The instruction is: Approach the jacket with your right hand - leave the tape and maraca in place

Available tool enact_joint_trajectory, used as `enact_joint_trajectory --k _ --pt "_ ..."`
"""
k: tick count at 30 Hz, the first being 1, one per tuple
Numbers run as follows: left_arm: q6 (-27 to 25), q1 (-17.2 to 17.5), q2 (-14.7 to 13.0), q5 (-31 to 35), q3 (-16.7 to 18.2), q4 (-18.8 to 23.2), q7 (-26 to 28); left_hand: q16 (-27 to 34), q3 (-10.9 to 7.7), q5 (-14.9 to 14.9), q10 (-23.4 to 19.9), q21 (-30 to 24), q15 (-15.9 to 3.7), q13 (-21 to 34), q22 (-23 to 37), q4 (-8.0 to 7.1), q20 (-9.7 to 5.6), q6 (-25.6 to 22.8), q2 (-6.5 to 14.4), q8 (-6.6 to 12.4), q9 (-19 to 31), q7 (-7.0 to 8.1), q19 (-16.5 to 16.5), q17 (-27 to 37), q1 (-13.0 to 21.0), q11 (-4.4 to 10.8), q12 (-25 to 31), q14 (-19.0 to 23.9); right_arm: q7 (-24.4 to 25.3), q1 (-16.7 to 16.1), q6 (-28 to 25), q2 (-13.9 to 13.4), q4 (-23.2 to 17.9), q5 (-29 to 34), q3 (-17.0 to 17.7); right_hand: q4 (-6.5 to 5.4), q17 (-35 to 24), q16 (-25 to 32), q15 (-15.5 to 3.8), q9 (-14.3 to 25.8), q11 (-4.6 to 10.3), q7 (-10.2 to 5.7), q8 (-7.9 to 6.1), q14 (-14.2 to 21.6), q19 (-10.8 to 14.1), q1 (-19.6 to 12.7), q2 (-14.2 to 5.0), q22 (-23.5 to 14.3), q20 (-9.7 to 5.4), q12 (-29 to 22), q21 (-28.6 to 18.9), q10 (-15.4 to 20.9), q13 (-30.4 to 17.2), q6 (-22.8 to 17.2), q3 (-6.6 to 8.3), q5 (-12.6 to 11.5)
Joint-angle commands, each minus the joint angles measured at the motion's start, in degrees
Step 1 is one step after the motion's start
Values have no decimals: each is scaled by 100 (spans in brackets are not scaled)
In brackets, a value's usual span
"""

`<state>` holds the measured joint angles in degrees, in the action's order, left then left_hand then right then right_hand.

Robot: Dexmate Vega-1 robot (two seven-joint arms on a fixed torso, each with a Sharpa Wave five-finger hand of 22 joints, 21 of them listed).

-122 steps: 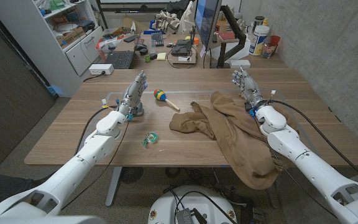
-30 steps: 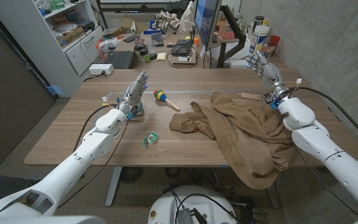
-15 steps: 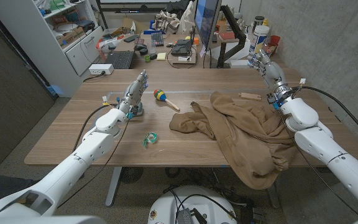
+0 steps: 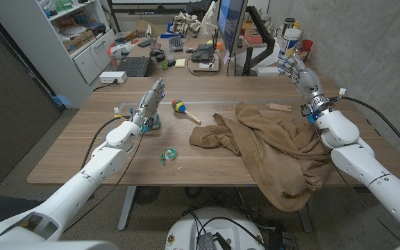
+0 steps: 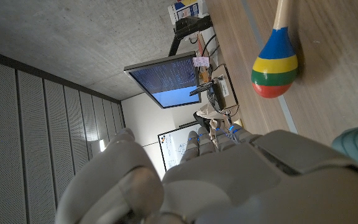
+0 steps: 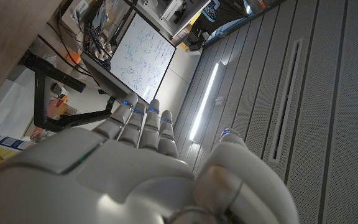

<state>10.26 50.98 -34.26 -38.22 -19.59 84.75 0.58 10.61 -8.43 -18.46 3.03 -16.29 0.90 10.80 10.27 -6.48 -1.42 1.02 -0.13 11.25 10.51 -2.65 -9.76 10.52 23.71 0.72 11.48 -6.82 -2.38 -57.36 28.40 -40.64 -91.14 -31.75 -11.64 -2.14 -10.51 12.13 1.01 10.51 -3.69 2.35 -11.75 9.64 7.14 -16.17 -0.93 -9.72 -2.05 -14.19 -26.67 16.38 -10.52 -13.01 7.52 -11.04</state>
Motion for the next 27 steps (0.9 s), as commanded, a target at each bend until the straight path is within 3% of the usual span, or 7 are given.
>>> enact_joint_trajectory --k 1,27 --pt "-20 -36 -20 -3 -5 -44 -27 29 26 -45 39 24 -10 12 13 15 6 -43 65 20 18 -17 -8 21 21 -8 20 -57 -328 -191 370 85 8 -373 107 -3 -15 3 -2 26 8 5 -14 61 62 34 35 -24 -1 -36 5 71 -22 -69 -34 -60" --pt "-98 -99 -34 6 -43 -91 -72 27 63 -42 58 82 -10 12 17 17 18 -53 85 16 19 -20 -17 22 25 16 15 -70 -19 -490 767 -37 -132 444 280 23 -10 -2 -54 29 34 -58 -24 150 172 17 38 -24 -4 -44 46 155 -24 -155 -45 -78"
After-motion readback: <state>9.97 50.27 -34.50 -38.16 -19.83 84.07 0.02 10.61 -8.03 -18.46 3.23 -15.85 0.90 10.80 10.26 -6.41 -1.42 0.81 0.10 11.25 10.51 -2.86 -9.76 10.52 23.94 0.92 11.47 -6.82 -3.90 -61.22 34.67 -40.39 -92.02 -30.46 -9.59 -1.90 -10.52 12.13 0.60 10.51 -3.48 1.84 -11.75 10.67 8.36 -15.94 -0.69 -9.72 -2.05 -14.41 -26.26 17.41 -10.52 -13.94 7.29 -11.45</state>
